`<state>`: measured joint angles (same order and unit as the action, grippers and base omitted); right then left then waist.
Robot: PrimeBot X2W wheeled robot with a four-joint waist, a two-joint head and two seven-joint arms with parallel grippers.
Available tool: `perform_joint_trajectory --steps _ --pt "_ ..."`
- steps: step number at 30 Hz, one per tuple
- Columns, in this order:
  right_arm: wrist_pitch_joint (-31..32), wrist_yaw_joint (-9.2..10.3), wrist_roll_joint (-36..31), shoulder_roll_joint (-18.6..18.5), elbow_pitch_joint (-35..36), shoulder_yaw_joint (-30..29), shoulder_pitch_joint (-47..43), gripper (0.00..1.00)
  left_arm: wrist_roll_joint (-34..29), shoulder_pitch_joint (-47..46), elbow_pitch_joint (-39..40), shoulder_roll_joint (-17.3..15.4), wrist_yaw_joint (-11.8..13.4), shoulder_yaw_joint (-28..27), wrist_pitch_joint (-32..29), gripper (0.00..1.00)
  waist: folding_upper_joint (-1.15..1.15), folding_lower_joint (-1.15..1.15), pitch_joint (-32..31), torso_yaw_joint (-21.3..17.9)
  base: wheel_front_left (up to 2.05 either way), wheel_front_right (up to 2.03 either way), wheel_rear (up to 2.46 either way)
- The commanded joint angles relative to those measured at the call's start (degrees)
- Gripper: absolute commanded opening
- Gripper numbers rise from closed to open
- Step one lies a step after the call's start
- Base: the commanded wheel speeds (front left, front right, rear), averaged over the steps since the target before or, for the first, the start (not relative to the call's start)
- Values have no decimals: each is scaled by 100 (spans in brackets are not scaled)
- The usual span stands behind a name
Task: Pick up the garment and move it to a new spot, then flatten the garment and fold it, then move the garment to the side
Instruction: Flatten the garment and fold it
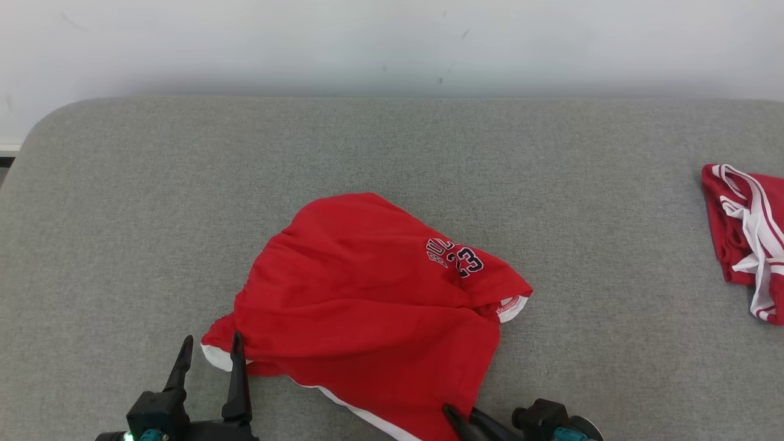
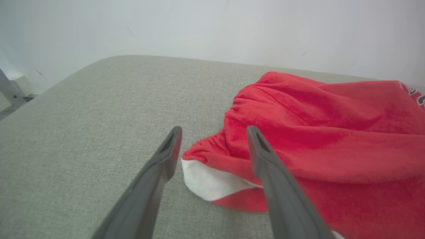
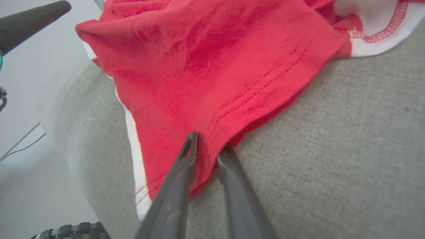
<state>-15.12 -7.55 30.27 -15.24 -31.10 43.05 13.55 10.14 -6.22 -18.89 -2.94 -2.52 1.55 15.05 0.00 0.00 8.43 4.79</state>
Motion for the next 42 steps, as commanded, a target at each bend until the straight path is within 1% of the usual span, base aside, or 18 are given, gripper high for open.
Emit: perform_joint_trajectory --steps 1,4,9,12,16,19,21,28,33,36,38,39,42 --pt "0 15 25 1 -35 11 56 0 20 -45 25 7 11 0 18 100 0 0 -2 2 0 0 0" --pt "-1 15 5 34 -44 -49 137 0 26 -26 24 7 13 5 17 100 0 0 -15 6 0 0 0" --pt "-2 15 -61 35 484 -567 158 0 1 29 81 7 11 -5 18 100 0 0 -35 11 0 0 0" --pt "-2 15 30 35 767 -831 268 0 -26 55 97 8 -14 -12 18 100 0 0 -32 12 0 0 0" --pt "-3 15 82 -14 652 -1066 667 0 -23 47 98 8 -33 43 17 100 0 0 15 49 0 0 0" --pt "-3 15 10 1 270 -1264 1120 0 10 -33 110 8 -22 148 18 100 0 0 101 138 0 0 0" --pt "19 15 0 57 -103 -1419 1409 0 34 -101 127 6 -7 241 17 100 0 0 186 218 0 0 0" --pt "111 15 -410 79 -1472 -1804 2483 0 152 -334 225 7 53 667 17 100 0 0 627 599 0 0 0" --pt "125 15 -702 10 -2458 -2100 3073 0 215 -512 279 8 122 1021 18 100 0 0 950 839 0 0 0" --pt "103 15 -850 31 -2952 -2253 3312 0 255 -571 325 6 171 1189 17 100 0 0 1045 903 0 0 0" --pt "72 15 -936 86 -3151 -2312 3389 93 283 -608 379 8 205 1250 18 100 0 0 1054 889 0 0 0" --pt "49 15 -966 100 -3206 -2341 3397 100 289 -607 394 8 224 1262 18 100 0 0 1047 867 0 0 0" --pt "12 15 -1034 57 -3175 -2496 3384 100 297 -634 483 7 206 1262 18 100 0 0 976 767 0 0 0"
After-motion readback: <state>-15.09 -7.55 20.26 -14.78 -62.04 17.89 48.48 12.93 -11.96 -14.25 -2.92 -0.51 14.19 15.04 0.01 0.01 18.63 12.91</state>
